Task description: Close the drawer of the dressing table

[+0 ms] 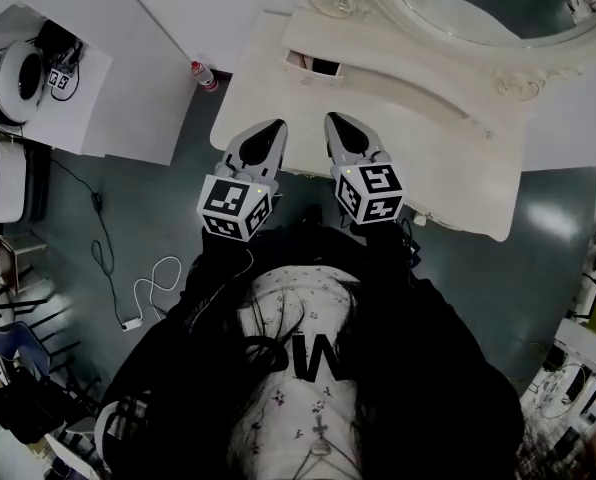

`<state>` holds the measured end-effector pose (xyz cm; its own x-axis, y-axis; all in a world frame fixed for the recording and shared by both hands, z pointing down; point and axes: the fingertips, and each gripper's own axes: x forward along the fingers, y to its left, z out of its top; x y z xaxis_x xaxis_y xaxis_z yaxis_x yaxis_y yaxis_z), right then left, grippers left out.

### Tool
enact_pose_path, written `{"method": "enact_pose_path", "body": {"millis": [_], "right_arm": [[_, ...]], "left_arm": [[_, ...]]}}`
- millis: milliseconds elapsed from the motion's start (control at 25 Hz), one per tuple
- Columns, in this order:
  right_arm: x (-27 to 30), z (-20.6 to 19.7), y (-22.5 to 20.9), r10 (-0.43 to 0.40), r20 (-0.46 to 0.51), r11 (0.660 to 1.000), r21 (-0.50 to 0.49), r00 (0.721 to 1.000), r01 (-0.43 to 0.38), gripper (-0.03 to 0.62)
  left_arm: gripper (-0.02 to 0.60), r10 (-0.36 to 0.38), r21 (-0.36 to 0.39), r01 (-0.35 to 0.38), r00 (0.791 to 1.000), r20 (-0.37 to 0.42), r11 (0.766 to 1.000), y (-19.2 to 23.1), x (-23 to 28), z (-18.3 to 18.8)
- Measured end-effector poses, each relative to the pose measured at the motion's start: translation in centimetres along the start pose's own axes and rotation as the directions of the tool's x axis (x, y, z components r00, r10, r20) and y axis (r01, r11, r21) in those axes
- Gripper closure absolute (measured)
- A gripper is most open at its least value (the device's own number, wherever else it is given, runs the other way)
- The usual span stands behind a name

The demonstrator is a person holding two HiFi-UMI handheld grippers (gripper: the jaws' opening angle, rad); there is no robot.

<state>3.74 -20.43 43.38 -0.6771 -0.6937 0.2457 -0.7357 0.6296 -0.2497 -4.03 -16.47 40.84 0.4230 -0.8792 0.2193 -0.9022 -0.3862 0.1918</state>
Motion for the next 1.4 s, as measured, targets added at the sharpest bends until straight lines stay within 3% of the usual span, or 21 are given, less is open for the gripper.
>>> {"method": "enact_pose_path", "body": {"millis": [560, 960, 1400], "right_arm": [[4.2, -1.9, -2.3, 0.016, -0.061, 0.998, 0.055, 0.998, -0.013, 0.586], [8.7, -2.9, -4.4, -0.088, -0.089, 0.987, 0.127, 0.992, 0.098, 0.585], [13.7, -8.1, -5.8, -0.207, -0.225, 0.955, 0.164, 0.952, 0.246, 0.585]], "left_arm": [[0.581, 0.007, 0.03, -0.005, 0.998, -0.061, 1.0, 1.8, 3.4, 0.1], [0.581, -0.09, 0.081, 0.099, 0.99, -0.105, 0.992, 5.8, 6.6, 1.5], [0.581, -0.184, 0.06, 0.194, 0.972, -0.145, 0.979, 11.0, 9.5, 1.4]]}}
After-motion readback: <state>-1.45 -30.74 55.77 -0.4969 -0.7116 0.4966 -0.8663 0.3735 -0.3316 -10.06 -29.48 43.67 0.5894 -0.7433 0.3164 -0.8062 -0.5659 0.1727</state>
